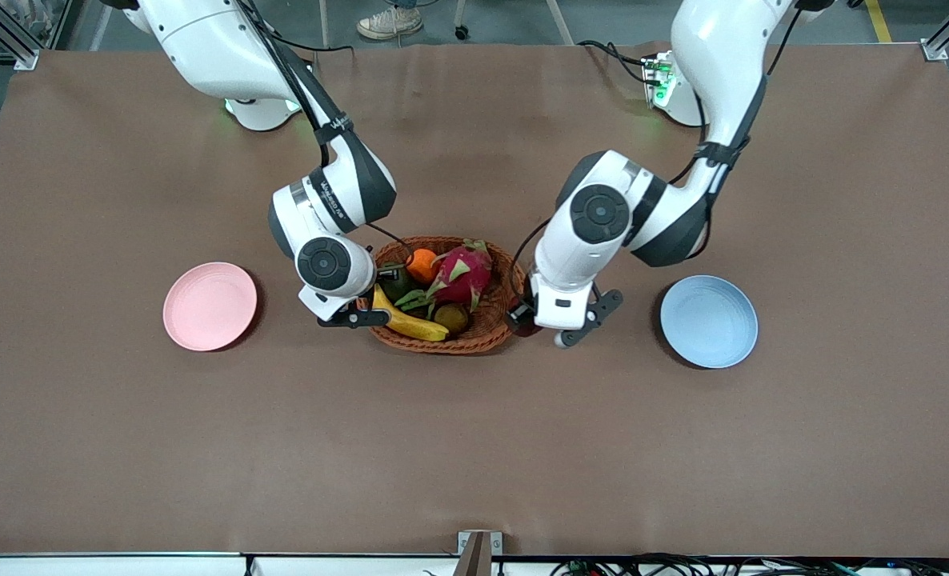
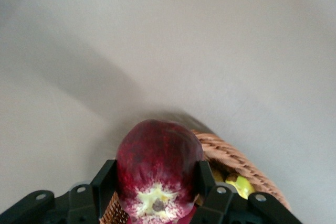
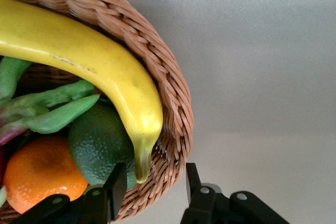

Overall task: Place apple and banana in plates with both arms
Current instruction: 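Lift the red apple out of the basket with the left gripper, then carry the apple past the blue plate while the right gripper lifts the banana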

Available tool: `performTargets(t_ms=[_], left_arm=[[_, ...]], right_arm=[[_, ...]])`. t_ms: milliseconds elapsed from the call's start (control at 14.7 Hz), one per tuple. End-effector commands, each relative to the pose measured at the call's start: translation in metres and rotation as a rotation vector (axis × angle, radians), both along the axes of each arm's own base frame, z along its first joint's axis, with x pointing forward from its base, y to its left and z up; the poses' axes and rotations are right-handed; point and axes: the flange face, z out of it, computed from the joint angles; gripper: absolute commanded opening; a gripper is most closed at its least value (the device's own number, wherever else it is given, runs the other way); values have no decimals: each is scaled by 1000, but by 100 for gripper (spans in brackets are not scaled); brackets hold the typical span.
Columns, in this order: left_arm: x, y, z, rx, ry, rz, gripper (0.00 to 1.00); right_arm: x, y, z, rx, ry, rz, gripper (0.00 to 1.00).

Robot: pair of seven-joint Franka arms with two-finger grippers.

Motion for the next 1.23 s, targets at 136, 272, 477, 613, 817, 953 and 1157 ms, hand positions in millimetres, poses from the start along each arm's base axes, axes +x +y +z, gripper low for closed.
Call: performTargets(t_ms=[136, 272, 477, 613, 817, 953, 1157], left_arm=[[15, 48, 42, 36, -7, -61, 0], [23, 65, 52, 45, 0, -82, 0], [32, 96, 69, 56, -1, -134, 0], [40, 129, 79, 71, 14, -191, 0], [48, 177, 89, 85, 40, -270, 0], [52, 203, 94, 88, 50, -312, 0], [58, 244, 95, 90, 72, -378, 0]], right_arm=[[-5, 3, -6, 12, 8, 3, 52], [-3, 2, -5, 13, 1, 2, 52], [-4, 3, -9, 13, 4, 2, 51], [-3, 3, -9, 13, 3, 2, 50], [-2, 4, -9, 15, 0, 2, 49], [-2, 4, -9, 15, 0, 2, 49], [-2, 4, -9, 16, -2, 2, 46]])
